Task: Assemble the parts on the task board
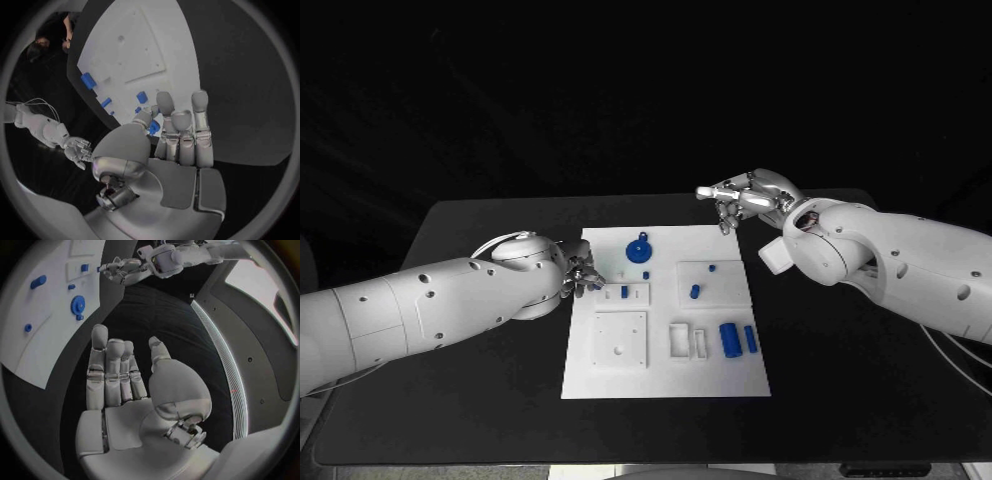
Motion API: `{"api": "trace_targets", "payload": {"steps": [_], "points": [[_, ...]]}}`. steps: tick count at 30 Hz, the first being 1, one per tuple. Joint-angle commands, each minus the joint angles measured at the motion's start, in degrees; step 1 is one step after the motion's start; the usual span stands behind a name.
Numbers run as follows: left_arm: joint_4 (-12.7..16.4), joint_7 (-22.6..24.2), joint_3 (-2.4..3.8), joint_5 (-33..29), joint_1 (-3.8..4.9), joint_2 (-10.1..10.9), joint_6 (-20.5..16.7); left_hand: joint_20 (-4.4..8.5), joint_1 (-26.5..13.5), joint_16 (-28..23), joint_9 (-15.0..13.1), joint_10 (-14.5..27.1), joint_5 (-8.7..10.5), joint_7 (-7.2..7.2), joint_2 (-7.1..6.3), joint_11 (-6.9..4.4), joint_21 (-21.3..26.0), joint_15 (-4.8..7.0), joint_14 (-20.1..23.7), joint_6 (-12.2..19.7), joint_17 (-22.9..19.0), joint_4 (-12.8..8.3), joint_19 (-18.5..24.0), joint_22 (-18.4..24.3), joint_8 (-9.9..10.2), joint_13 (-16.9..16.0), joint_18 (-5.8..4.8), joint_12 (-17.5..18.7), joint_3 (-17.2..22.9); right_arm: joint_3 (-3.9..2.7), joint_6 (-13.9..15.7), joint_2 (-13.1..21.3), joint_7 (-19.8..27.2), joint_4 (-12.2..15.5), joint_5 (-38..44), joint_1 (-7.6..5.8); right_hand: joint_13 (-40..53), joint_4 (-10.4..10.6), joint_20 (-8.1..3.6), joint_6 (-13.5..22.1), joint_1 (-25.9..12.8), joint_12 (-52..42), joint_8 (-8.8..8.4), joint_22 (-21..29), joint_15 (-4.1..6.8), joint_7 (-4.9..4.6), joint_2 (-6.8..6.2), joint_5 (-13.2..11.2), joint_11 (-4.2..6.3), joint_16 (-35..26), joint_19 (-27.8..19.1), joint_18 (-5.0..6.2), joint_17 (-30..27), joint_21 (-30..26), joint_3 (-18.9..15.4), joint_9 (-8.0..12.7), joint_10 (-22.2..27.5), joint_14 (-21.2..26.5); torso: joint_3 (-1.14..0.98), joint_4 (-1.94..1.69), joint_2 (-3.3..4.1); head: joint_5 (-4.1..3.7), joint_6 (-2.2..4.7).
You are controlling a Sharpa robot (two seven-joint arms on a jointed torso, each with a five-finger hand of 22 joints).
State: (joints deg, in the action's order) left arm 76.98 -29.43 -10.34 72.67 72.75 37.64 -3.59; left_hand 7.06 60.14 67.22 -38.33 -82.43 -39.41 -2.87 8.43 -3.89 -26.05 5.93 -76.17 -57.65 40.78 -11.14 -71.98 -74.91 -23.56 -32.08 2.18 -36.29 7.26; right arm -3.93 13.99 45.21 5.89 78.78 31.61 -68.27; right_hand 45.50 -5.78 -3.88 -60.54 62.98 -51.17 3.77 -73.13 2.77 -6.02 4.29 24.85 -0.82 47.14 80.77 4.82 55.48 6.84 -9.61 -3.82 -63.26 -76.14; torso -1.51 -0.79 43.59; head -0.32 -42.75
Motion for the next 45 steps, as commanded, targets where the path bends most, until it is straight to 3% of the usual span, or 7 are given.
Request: {"api": "trace_targets", "payload": {"steps": [1,45], "points": [[-0.1,0.4,0.03,-1.8,-0.10,-0.3,1.7,-0.10,0.5,0.0,-0.1,-0.4,-0.13,2.79,-0.15,-0.02,-0.2,0.10,-0.4,-3.0,0.1,-5.1,-0.4,-1.1,0.0,-0.1,-0.11,0.2,5.4,-0.03,-0.3,-0.2,0.5,0.0,0.5,-0.01,-0.1,-0.3,0.03,-0.3,0.0,-0.3,-0.16,0.0,0.09,0.21,0.74,0.2,0.30,0.4,0.5,0.24,0.0,-0.3,-0.1,0.0,0.0,0.1,0.00,-0.02,0.00,-0.07,-0.04],[-1.4,2.0,0.04,-2.0,-1.03,-2.1,1.1,-0.01,0.1,-0.1,-0.7,-0.6,-0.12,2.83,-0.54,-0.09,-0.4,0.18,-0.7,-2.9,0.5,-5.0,-0.5,-1.1,-0.2,-0.3,-0.10,0.3,6.8,-0.03,-0.5,-0.6,0.3,-0.3,0.5,-0.01,-0.1,-0.4,0.02,-0.4,-0.1,-0.3,-0.18,-0.5,0.12,0.22,0.85,0.0,0.32,0.4,0.7,0.23,0.0,-0.7,0.3,0.0,0.0,0.0,0.06,-0.03,0.03,-0.44,-0.63]]}}
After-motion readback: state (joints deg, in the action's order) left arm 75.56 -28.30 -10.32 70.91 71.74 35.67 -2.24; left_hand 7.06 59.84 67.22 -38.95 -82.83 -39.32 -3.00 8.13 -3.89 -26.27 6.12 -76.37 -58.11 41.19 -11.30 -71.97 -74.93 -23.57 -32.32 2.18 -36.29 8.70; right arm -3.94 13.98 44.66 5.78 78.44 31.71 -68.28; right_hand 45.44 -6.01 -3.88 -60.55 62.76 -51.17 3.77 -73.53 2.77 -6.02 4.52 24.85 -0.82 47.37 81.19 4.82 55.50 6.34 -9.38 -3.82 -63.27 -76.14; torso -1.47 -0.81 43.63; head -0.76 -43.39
